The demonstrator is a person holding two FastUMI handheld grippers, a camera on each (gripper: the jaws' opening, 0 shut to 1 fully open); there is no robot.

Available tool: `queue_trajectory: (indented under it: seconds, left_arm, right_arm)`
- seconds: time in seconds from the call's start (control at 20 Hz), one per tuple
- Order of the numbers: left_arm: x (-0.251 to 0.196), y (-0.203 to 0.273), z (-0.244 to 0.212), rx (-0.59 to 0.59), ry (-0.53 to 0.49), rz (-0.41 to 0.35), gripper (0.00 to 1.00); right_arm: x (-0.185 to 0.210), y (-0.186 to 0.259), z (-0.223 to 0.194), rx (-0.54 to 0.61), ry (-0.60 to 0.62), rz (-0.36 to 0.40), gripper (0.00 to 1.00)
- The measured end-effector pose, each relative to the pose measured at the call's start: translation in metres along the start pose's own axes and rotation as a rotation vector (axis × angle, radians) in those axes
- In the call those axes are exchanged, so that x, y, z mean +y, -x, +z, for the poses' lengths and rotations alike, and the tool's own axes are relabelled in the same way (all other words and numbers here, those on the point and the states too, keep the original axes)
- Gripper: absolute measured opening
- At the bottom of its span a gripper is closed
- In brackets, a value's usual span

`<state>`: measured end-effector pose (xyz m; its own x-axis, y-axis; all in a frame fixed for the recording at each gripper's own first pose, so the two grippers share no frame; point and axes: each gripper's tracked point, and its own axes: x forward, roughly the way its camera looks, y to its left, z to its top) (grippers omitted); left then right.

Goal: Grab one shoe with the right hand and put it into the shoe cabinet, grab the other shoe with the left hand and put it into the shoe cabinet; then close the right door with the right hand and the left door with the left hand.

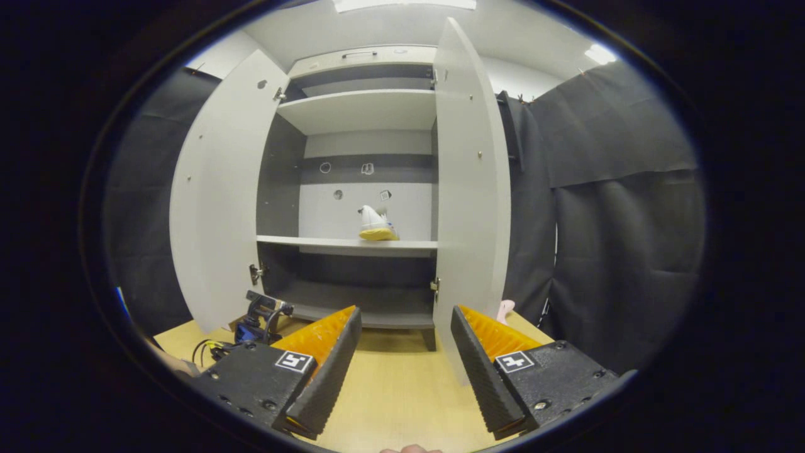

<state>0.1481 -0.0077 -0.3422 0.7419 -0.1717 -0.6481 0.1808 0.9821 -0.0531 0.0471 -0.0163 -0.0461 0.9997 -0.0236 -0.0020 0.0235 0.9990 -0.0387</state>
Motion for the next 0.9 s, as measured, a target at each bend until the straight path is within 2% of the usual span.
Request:
queue_trajectory:
  seconds: [0.05,0.15,0.2,0.25,0.3,0.35,0.4,0.45,0.55,0.7,0.9]
  left_arm:
    - [0.0,-0.002,0.001,-0.008,0.002,-0.001,0.98]
    - [0.001,-0.001,0.004,-0.029,-0.007,0.005,0.95]
    - [0.006,0.001,0.007,-0.047,-0.016,0.034,0.94]
    - [0.015,0.004,0.015,-0.089,-0.04,0.087,0.98]
    - [0.018,0.008,0.027,-0.143,-0.055,0.107,0.89]
    - [0.02,0.008,0.032,-0.155,-0.056,0.124,0.55]
    - [0.024,0.009,0.034,-0.156,-0.062,0.144,0.28]
    - [0.025,0.01,0.03,-0.152,-0.058,0.145,0.14]
    - [0.021,0.031,0.041,-0.163,0.009,0.105,0.03]
    - [0.017,0.097,0.09,-0.282,0.081,0.087,0.01]
    - [0.002,0.187,0.162,-0.402,0.044,0.085,0.01]
  right_arm:
    - [0.0,-0.002,-0.001,0.004,0.001,-0.001,0.91]
    - [0.001,-0.005,-0.003,0.014,0.004,-0.001,0.9]
    - [0.001,-0.006,-0.005,0.02,0.005,-0.001,0.9]
    - [0.002,-0.007,-0.006,0.025,0.005,0.001,0.9]
    - [0.003,-0.007,-0.007,0.029,0.005,0.002,0.91]
    - [0.004,-0.007,-0.008,0.031,0.006,0.003,0.91]
    - [0.005,-0.007,-0.008,0.032,0.009,0.005,0.91]
    - [0.007,-0.006,-0.008,0.031,0.012,0.008,0.91]
    - [0.011,-0.005,-0.005,0.024,0.016,0.019,0.91]
    - [0.017,-0.005,0.002,0.005,0.013,0.037,0.91]
    - [0.033,-0.003,0.011,-0.023,0.009,0.074,0.91]
